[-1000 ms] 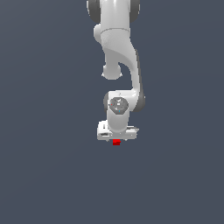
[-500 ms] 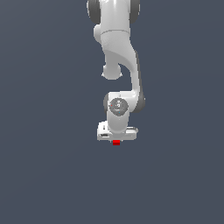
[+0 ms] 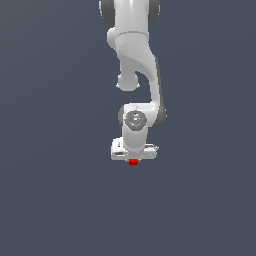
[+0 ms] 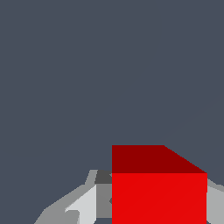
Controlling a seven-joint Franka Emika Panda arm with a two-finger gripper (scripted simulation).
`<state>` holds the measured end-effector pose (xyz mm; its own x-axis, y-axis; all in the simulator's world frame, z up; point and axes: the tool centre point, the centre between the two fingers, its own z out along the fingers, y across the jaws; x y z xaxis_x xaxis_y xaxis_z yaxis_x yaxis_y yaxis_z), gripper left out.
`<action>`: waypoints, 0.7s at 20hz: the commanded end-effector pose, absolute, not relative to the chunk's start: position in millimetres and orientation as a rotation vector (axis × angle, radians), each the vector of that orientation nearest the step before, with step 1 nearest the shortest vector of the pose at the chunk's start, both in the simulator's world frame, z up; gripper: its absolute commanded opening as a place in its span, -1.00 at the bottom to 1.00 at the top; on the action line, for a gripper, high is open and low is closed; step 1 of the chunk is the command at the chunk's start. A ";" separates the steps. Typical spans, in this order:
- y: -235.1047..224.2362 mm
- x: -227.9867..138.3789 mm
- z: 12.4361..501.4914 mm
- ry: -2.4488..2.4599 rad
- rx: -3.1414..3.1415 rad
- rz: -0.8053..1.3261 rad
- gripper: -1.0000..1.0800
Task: Stack the red cube on top of the green cube.
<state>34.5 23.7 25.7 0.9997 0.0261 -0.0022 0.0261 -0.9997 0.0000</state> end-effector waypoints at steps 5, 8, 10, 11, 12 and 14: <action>23.7 34.3 57.7 0.041 3.141 0.000 -1.00; 23.7 33.9 80.5 0.041 3.141 0.000 -1.00; 23.7 33.8 93.3 0.041 3.141 0.000 -1.00; 23.7 33.8 98.8 0.041 3.141 0.000 -1.00; 23.7 33.8 103.7 0.041 3.141 0.000 -1.00; 23.7 34.1 111.7 0.041 3.141 0.000 -1.00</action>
<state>34.3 23.7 105.0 0.9997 0.0261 0.0005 0.0261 -0.9997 0.0000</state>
